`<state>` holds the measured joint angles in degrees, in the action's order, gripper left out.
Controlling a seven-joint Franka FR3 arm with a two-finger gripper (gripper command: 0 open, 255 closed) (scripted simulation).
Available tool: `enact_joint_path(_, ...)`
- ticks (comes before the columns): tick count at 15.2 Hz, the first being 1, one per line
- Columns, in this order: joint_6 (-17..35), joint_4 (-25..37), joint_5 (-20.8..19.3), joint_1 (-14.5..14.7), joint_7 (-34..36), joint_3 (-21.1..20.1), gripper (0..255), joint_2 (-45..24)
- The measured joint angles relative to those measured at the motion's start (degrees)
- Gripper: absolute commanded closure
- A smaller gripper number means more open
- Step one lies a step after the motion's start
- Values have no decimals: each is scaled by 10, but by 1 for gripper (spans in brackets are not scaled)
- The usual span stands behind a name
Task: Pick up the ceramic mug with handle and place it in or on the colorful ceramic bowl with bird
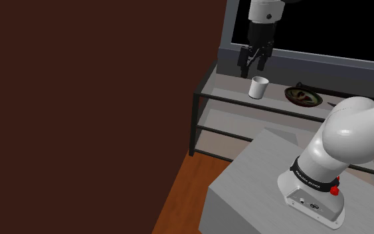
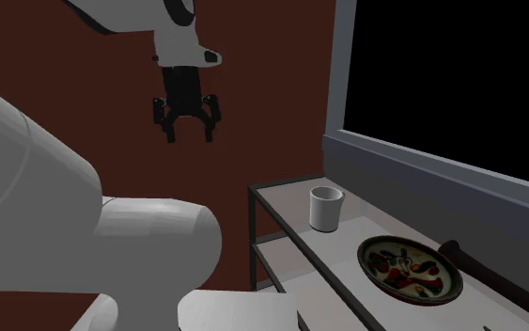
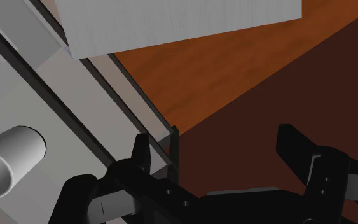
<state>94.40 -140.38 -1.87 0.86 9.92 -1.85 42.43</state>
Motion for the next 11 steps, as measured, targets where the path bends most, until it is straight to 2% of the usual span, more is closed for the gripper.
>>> enact_joint_path(4, 25, -17, -18, -12, -26, 24, 0, -5)
enact_joint_path(11, 115, -37, -68, -46, -102, 96, 0, -63)
